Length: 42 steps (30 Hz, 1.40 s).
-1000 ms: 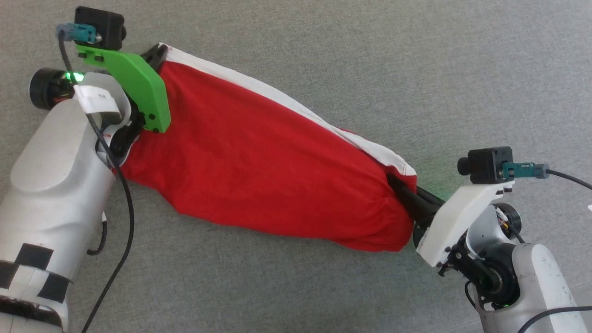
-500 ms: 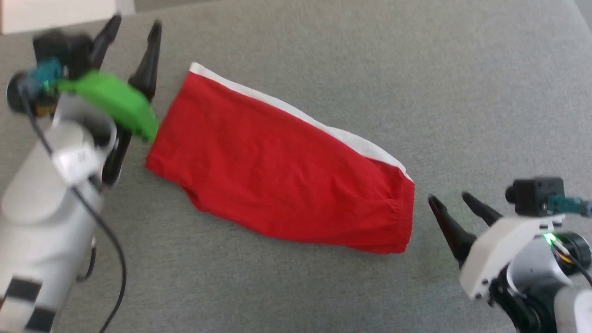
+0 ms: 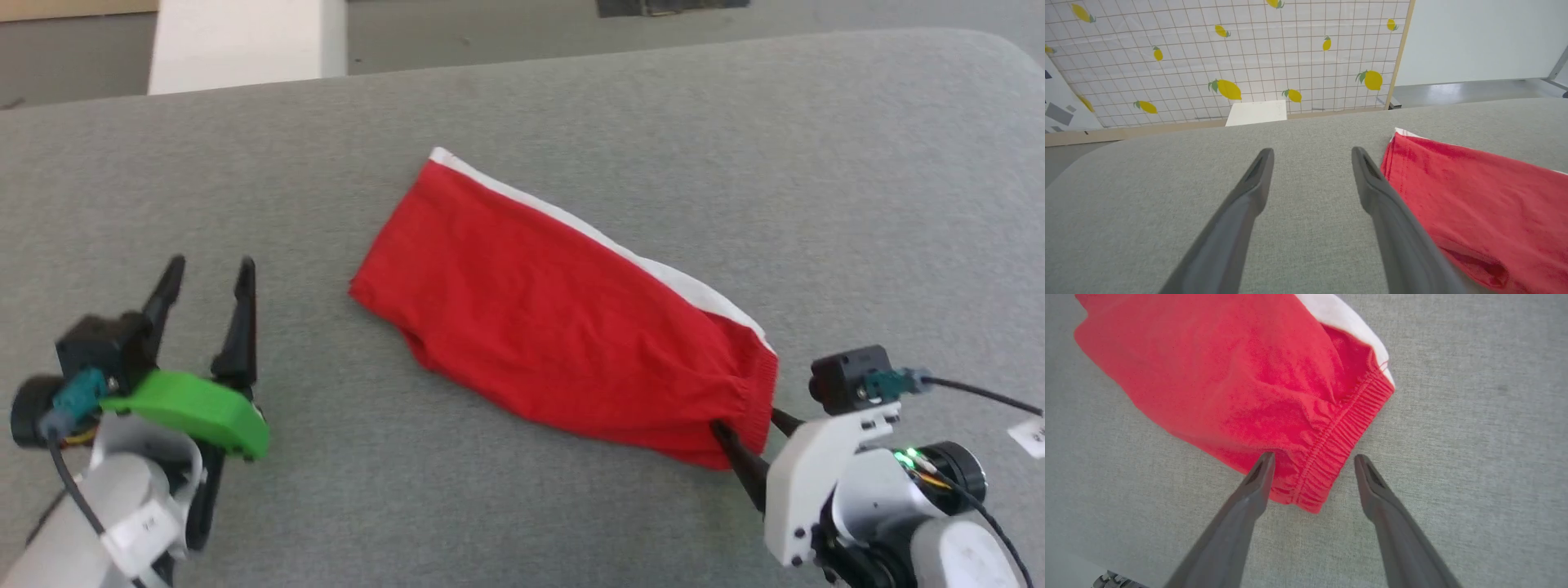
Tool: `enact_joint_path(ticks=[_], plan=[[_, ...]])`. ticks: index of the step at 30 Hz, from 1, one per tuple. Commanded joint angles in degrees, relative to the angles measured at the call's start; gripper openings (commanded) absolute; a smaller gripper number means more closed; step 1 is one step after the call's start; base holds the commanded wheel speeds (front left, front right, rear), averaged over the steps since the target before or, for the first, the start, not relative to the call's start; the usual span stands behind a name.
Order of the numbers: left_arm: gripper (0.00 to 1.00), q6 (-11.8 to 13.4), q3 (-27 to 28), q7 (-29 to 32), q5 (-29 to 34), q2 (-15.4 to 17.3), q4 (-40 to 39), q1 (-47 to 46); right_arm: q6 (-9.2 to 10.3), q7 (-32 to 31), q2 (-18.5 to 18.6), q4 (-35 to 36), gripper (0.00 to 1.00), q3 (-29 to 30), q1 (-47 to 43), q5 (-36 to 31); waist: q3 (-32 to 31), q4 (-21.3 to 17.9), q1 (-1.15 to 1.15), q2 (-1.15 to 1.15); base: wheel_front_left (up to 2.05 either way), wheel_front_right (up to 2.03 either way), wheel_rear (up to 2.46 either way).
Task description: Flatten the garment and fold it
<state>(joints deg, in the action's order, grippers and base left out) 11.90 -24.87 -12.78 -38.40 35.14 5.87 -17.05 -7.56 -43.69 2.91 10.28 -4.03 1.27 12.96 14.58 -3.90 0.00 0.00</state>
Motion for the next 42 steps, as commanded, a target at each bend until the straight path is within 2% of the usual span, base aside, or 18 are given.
enact_joint_path(ticks=[1, 5, 12, 13, 14, 15, 16, 21, 25, 33, 34, 39, 42], plan=[[1.0, 0.76, 0.17, -0.39, -0.61, 0.17, -1.23, 1.54, 0.08, 0.57, -0.03, -1.82, 1.0, 0.09, 1.64, -0.62, -0.04, 1.86, 0.0, 0.0, 0.0, 0.0, 0.0], [1.0, 2.16, 0.55, -0.23, -1.53, -0.01, -4.17, 4.13, 0.08, 1.18, -0.03, -8.9, 1.0, 0.33, 5.16, -2.19, 0.71, 3.43, 0.0, 0.0, 0.0, 0.0, 0.0], [1.0, 2.29, 0.0, 0.7, -1.79, 0.26, -5.52, 4.71, 0.08, -0.19, -0.03, -18.29, 1.0, -1.45, 8.5, -4.95, 1.16, 4.5, 0.0, 0.0, 0.0, 0.0, 0.0], [1.0, 2.2, -0.14, 0.95, -1.84, 0.32, -5.58, 4.7, 0.08, -0.76, -0.03, -19.1, 0.78, -1.8, 8.58, -5.01, 1.11, 4.46, 0.0, 0.0, 0.0, 0.0, 0.0], [1.0, 2.12, -0.34, 1.31, -1.84, 0.43, -5.6, 4.63, 0.08, -1.46, -0.03, -19.84, 0.27, -2.5, 8.71, -5.04, 1.01, 4.31, 0.0, 0.0, 0.0, 0.0, 0.0], [1.0, 2.05, -0.53, 1.67, -1.87, 0.48, -5.64, 4.55, 0.08, -1.73, -0.03, -20.18, 0.16, -2.93, 8.84, -4.86, 0.91, 4.14, 0.0, 0.0, 0.0, 0.0, 0.0], [1.0, 1.93, -0.83, 2.2, -1.91, 0.49, -5.75, 4.37, 0.08, -1.88, -0.03, -20.41, 0.0, -3.24, 8.97, -4.67, 0.81, 3.91, 0.0, 0.0, 0.0, 0.0, 0.0], [1.0, 1.03, -2.93, 7.16, -2.58, 0.22, -6.26, 1.95, 0.08, 0.33, -0.03, -19.53, 0.0, -2.78, 9.91, -3.59, 0.67, 2.62, 0.0, 0.0, 0.0, 0.0, 0.0], [1.0, -0.02, -5.58, 16.12, -4.08, -0.38, -4.49, -3.06, 0.08, 1.78, -0.03, -18.21, 0.0, -3.1, 10.59, -1.51, 0.8, 1.41, 0.0, 0.0, 0.0, 0.0, 0.0], [1.0, -3.59, -12.7, 32.58, -2.96, -2.83, 4.75, -16.39, 0.08, 2.32, -0.03, -17.57, 0.0, -4.32, 11.59, -0.21, 2.14, -1.02, 0.0, 0.0, 0.0, 0.0, 0.0], [1.0, -4.28, -14.27, 36.47, -2.99, -3.56, 7.76, -18.51, 0.08, 2.37, -0.03, -17.42, 0.0, -4.74, 11.8, 0.09, 2.68, -1.68, 0.0, 0.0, 0.0, 0.0, 0.0], [1.0, -6.01, -16.66, 43.21, -4.09, -4.84, 14.1, -21.16, 0.08, 2.67, -0.03, -17.07, 0.0, -4.91, 12.06, 0.3, 4.14, -2.74, 0.0, 0.0, 0.0, 0.0, 0.0], [1.0, -6.93, -17.1, 44.83, -5.2, -5.23, 16.25, -21.09, 0.08, 2.88, -0.03, -17.06, 0.0, -4.79, 12.14, 0.33, 4.77, -3.1, 0.0, 0.0, 0.0, 0.0, 0.0]])
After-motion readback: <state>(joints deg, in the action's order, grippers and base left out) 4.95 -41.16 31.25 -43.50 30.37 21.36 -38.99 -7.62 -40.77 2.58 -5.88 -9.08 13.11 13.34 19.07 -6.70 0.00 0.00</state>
